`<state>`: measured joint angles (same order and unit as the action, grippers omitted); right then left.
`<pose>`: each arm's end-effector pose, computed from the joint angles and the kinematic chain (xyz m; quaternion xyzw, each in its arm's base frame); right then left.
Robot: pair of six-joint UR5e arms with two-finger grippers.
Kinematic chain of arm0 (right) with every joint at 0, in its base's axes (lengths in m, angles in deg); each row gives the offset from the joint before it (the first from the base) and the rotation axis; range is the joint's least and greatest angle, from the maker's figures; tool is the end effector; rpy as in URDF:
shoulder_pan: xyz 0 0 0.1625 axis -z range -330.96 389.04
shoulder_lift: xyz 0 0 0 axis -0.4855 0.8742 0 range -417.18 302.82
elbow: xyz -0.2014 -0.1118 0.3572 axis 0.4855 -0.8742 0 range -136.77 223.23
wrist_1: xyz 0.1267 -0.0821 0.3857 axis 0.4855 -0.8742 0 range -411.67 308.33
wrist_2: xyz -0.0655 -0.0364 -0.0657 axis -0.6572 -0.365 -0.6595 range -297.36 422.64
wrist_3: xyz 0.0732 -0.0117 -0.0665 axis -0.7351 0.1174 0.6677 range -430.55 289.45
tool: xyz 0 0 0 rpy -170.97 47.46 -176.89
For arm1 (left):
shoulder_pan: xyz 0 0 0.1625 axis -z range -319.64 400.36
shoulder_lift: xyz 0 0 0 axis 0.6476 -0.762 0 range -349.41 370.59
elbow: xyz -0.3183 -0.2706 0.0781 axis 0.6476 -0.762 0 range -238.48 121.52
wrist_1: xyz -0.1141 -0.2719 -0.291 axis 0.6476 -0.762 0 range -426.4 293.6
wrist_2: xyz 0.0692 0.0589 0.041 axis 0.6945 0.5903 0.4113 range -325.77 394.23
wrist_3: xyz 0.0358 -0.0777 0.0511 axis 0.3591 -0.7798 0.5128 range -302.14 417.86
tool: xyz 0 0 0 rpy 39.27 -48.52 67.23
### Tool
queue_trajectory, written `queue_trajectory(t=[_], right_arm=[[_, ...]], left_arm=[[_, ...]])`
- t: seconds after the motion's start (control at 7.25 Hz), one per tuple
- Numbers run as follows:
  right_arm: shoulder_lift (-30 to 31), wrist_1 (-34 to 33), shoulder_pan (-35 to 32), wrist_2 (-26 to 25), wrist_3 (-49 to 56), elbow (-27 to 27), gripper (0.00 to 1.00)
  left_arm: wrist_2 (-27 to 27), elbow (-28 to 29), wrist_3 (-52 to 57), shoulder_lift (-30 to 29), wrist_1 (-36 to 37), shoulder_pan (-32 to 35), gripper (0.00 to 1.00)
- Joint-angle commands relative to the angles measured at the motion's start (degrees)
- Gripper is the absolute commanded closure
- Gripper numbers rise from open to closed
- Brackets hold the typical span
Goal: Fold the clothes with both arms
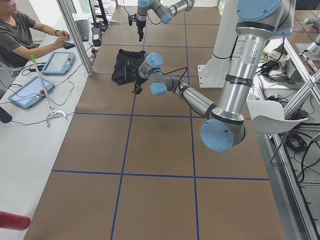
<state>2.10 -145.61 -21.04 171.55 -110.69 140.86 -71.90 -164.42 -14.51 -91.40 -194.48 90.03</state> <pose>-0.3461 -0.5712 0.3060 0.1225 -0.3078 -0.0468 0.9424 0.2838 -0.4974 0.3423 0.2009 0.5142 -0.1556 0.8192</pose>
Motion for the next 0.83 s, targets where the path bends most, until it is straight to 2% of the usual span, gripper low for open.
queue_trajectory(t=[0.0, 0.14, 0.41, 0.69], right_arm=[[9.8, -0.1, -7.1, 6.6, -2.2, 6.4, 0.00], [15.0, 0.4, -11.7, 11.0, -1.4, 8.3, 0.00], [22.3, 0.6, -18.5, 13.4, 1.6, 10.3, 0.00], [28.5, 0.4, -24.9, 15.8, 13.8, 10.1, 0.00]], left_arm=[[-6.9, -2.2, 20.5, 6.7, 0.2, 5.0, 0.00], [-12.0, -2.1, 31.1, 9.5, 0.2, 9.6, 0.00], [-17.5, 1.3, 52.0, 13.3, 0.5, 19.5, 0.00], [-22.2, 4.8, 62.3, 16.3, 0.8, 25.7, 0.00]])
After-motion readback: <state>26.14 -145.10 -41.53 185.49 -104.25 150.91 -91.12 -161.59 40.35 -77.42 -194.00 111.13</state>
